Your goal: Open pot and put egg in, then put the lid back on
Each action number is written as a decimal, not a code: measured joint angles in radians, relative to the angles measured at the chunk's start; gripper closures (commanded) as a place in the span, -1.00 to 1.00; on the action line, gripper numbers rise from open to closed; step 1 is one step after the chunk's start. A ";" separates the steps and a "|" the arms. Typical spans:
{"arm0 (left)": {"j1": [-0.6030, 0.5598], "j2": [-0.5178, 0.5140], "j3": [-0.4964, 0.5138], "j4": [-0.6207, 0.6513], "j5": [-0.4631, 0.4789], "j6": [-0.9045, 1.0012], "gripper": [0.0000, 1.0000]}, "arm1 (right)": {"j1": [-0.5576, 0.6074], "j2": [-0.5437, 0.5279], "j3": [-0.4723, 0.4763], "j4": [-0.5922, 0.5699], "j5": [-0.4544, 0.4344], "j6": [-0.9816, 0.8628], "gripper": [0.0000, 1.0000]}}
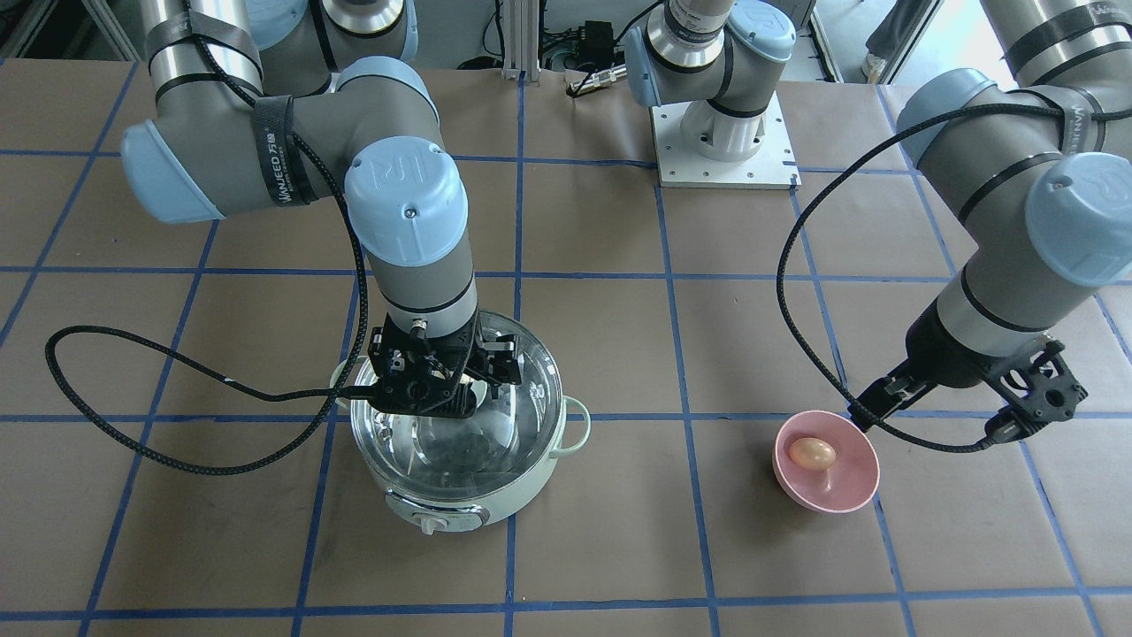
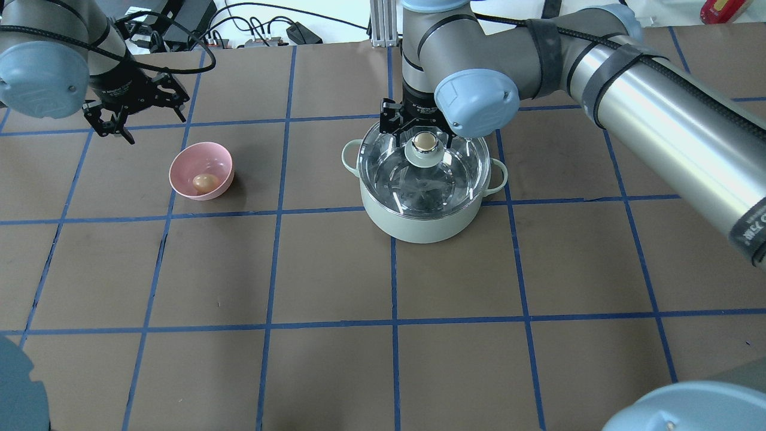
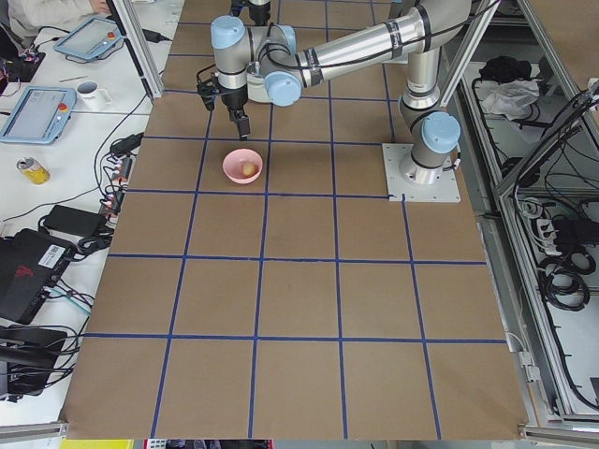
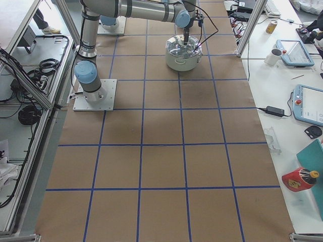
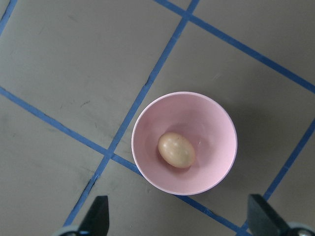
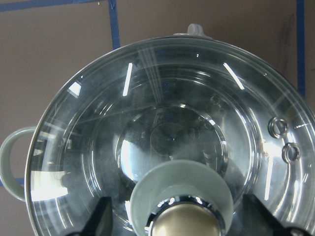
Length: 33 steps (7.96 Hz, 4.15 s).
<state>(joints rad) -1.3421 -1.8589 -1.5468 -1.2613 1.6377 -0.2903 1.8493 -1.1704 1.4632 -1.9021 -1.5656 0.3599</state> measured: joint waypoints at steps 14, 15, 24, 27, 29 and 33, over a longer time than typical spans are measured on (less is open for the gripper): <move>0.024 -0.189 -0.056 0.108 -0.069 -0.807 -1.00 | -0.214 -0.116 -0.062 0.173 0.043 -0.262 1.00; 0.025 -0.197 -0.056 0.119 -0.072 -0.810 -1.00 | -0.285 -0.131 -0.062 0.209 0.038 -0.355 1.00; 0.026 -0.229 -0.085 0.159 -0.101 -0.818 -1.00 | -0.469 -0.104 -0.036 0.190 -0.046 -0.640 1.00; 0.026 -0.232 -0.085 0.165 -0.106 -0.817 -1.00 | -0.469 -0.086 -0.032 0.178 -0.049 -0.641 1.00; 0.026 -0.232 -0.085 0.166 -0.103 -0.816 -0.96 | -0.470 -0.085 -0.032 0.175 -0.049 -0.643 1.00; 0.026 -0.236 -0.085 0.171 -0.102 -0.817 -0.84 | -0.470 -0.082 -0.024 0.173 -0.047 -0.660 1.00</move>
<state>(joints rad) -1.3162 -2.0953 -1.6322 -1.0907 1.5353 -1.1072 1.3791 -1.2525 1.4391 -1.7286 -1.6130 -0.2997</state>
